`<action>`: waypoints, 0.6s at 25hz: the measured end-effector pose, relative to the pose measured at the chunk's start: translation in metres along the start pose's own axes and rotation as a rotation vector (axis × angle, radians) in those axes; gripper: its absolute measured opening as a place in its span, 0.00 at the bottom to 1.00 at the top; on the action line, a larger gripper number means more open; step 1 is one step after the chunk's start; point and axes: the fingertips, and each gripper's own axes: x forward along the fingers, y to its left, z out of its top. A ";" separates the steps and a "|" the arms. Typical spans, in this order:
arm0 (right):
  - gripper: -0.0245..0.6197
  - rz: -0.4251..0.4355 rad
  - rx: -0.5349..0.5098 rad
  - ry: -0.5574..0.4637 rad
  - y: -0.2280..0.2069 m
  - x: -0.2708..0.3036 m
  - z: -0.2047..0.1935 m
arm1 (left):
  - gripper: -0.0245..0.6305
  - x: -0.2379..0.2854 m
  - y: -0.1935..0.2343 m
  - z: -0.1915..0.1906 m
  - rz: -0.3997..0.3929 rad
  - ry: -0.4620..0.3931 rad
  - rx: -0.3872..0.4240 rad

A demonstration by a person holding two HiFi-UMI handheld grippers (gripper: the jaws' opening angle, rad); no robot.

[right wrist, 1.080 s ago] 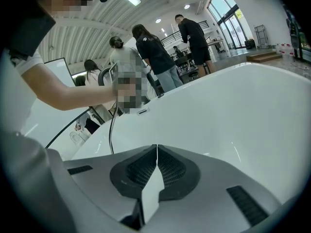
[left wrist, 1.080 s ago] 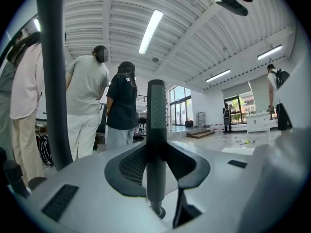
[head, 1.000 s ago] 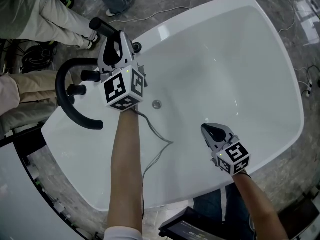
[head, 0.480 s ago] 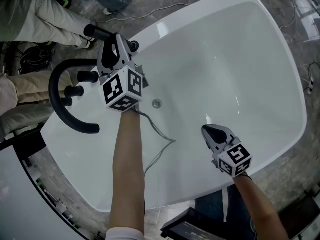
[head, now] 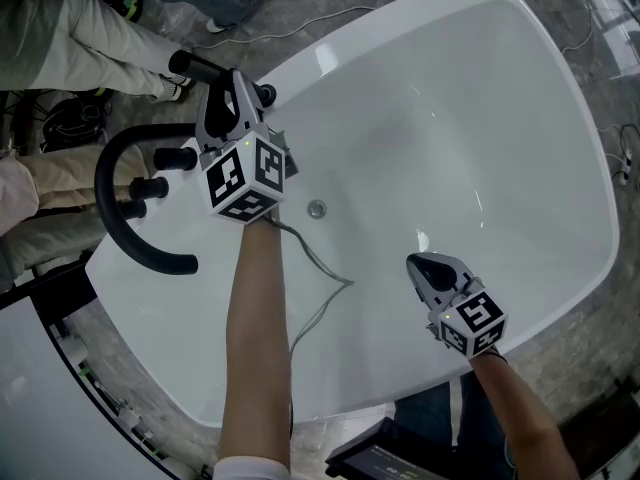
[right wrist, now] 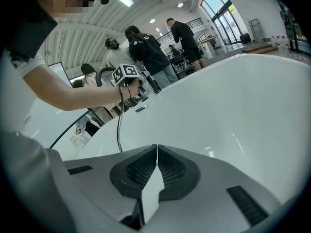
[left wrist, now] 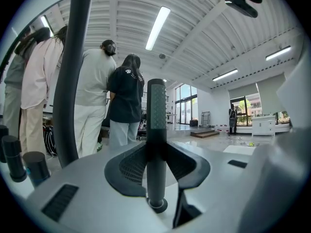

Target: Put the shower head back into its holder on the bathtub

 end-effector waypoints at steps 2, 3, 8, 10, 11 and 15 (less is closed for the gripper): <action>0.05 -0.003 0.000 0.002 -0.002 0.000 -0.001 | 0.22 0.000 -0.001 -0.001 -0.003 0.000 0.006; 0.05 -0.004 0.001 0.002 -0.003 0.000 -0.001 | 0.22 0.001 -0.001 -0.001 -0.005 -0.002 0.011; 0.05 -0.002 0.003 0.004 -0.004 0.003 -0.002 | 0.22 0.010 -0.005 -0.007 -0.032 0.014 0.047; 0.05 -0.001 0.004 0.007 -0.004 0.002 -0.003 | 0.22 0.011 -0.006 -0.012 -0.039 0.032 0.056; 0.05 -0.001 0.006 0.007 -0.004 0.002 -0.004 | 0.22 0.010 -0.006 -0.015 -0.040 0.037 0.057; 0.05 0.000 0.008 0.008 -0.006 0.002 -0.004 | 0.22 0.007 -0.009 -0.023 -0.047 0.044 0.074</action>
